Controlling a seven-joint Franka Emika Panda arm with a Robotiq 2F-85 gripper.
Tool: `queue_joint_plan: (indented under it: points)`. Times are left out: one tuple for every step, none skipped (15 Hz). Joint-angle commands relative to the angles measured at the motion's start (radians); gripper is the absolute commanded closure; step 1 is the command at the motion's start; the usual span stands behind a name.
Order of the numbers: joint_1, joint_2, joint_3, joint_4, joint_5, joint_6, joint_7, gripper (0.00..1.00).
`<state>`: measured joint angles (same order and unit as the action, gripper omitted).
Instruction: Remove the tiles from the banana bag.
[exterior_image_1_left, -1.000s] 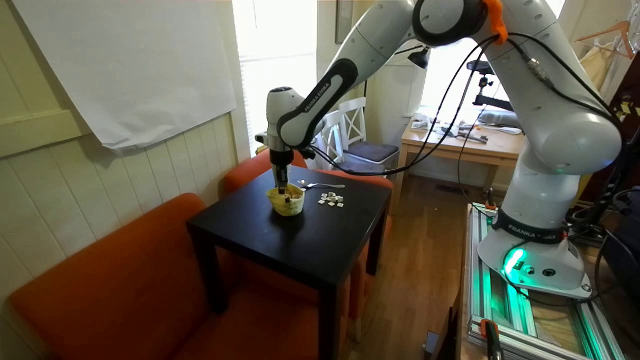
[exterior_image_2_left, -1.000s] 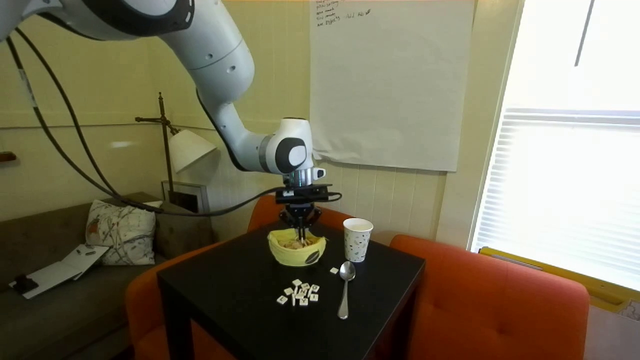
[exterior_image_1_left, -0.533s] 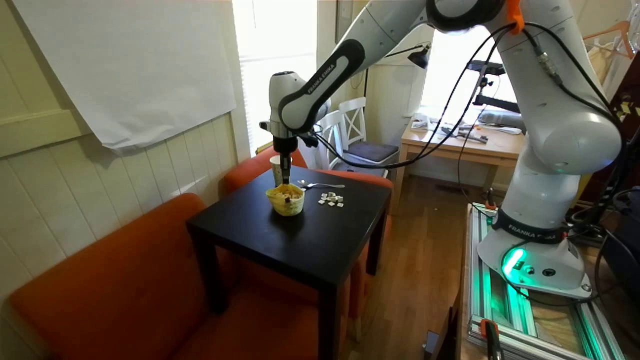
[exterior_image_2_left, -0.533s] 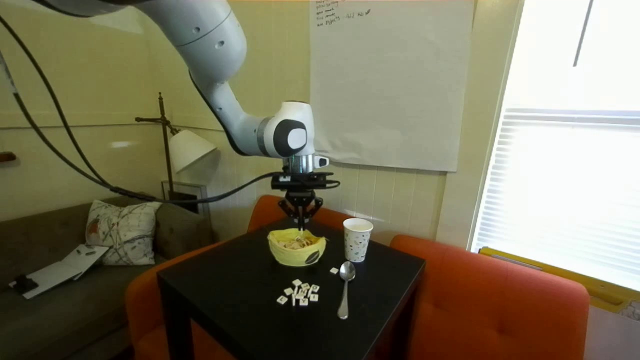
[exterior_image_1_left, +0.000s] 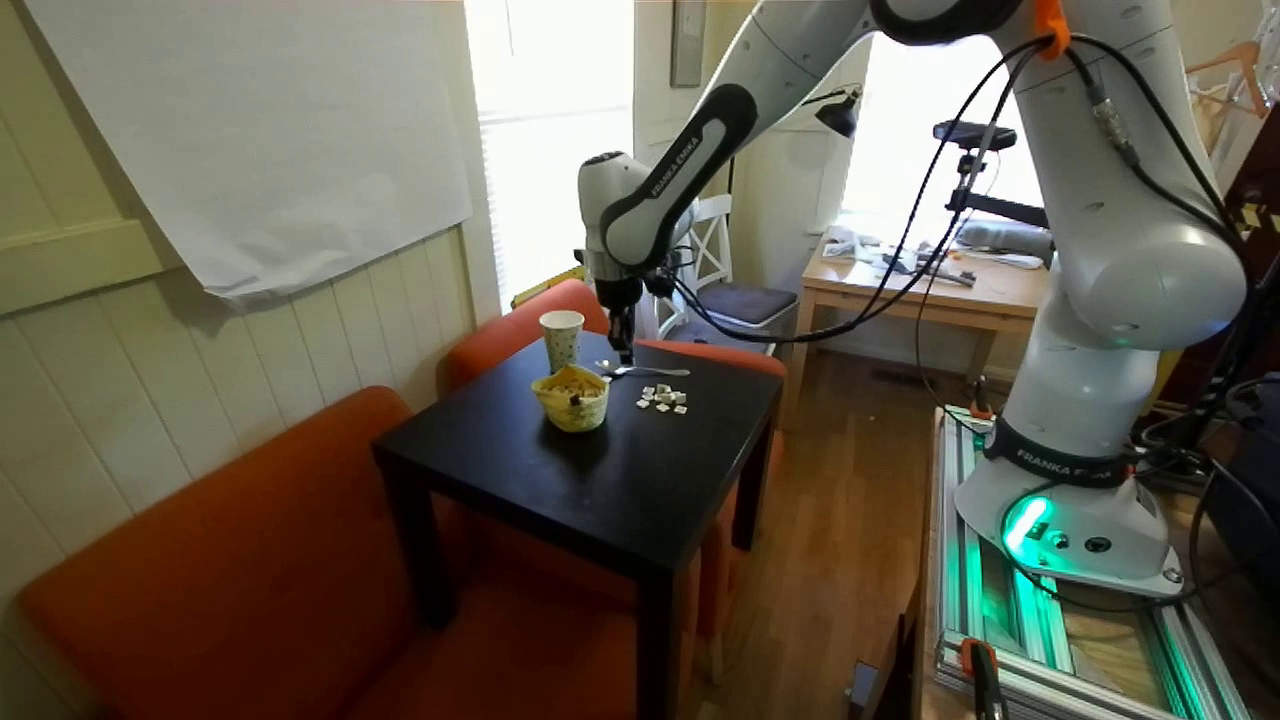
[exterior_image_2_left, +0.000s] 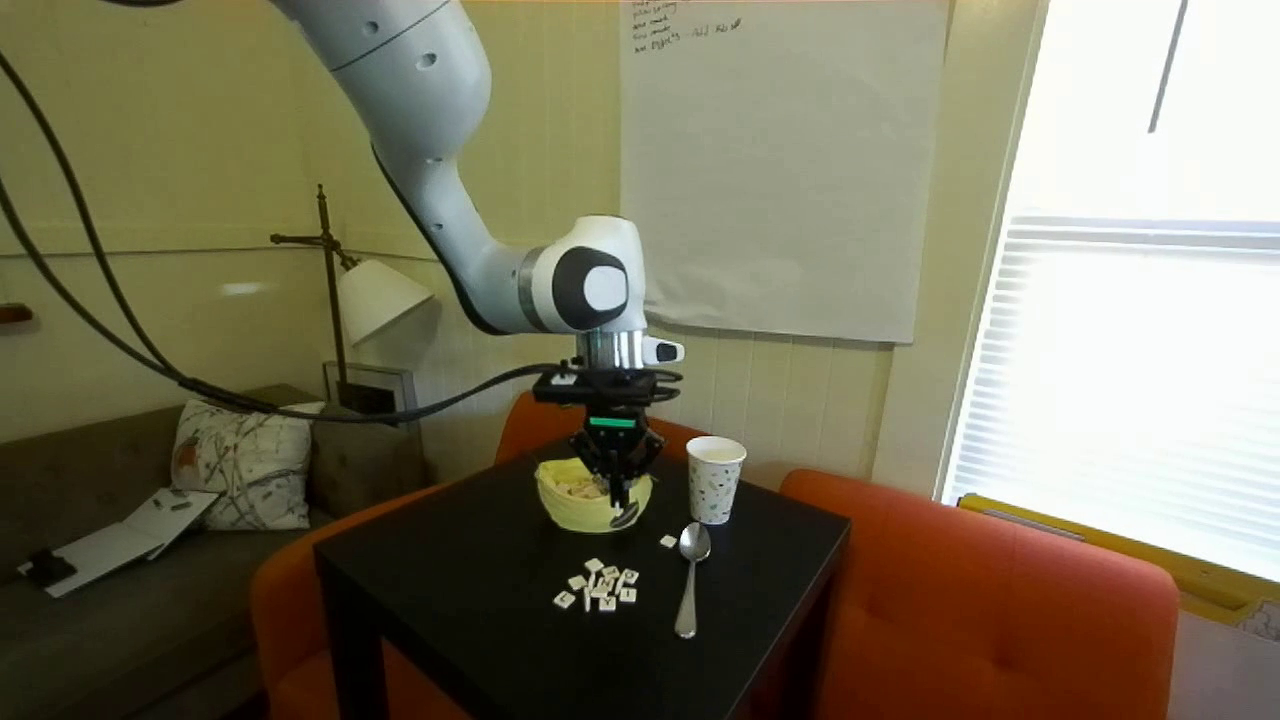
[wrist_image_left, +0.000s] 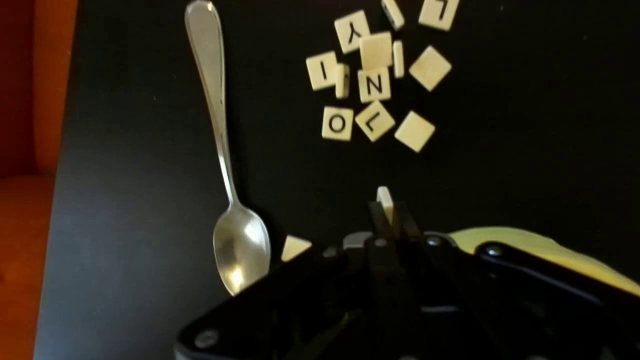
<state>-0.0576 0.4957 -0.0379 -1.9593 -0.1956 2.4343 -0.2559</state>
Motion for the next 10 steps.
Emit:
queue_joint_plan:
  points:
    - [0.012, -0.024, -0.034, -0.066, -0.019, -0.039, 0.086, 0.99]
    - [0.007, -0.019, -0.035, -0.074, -0.012, -0.05, 0.087, 0.99]
    - [0.005, -0.015, -0.038, -0.083, -0.01, -0.056, 0.096, 0.99]
    - [0.003, -0.011, -0.038, -0.088, -0.006, -0.061, 0.102, 0.99]
    - [0.001, -0.008, -0.037, -0.094, -0.005, -0.06, 0.106, 0.99]
    - [0.0, -0.007, -0.036, -0.099, -0.002, -0.059, 0.112, 0.86]
    - [-0.001, -0.006, -0.034, -0.101, -0.001, -0.061, 0.114, 0.68]
    - [0.0, -0.006, -0.034, -0.102, -0.002, -0.065, 0.116, 0.62]
    - [0.002, -0.008, -0.036, -0.103, -0.005, -0.064, 0.121, 0.56]
    - [0.003, -0.011, -0.036, -0.104, -0.007, -0.061, 0.124, 0.48]
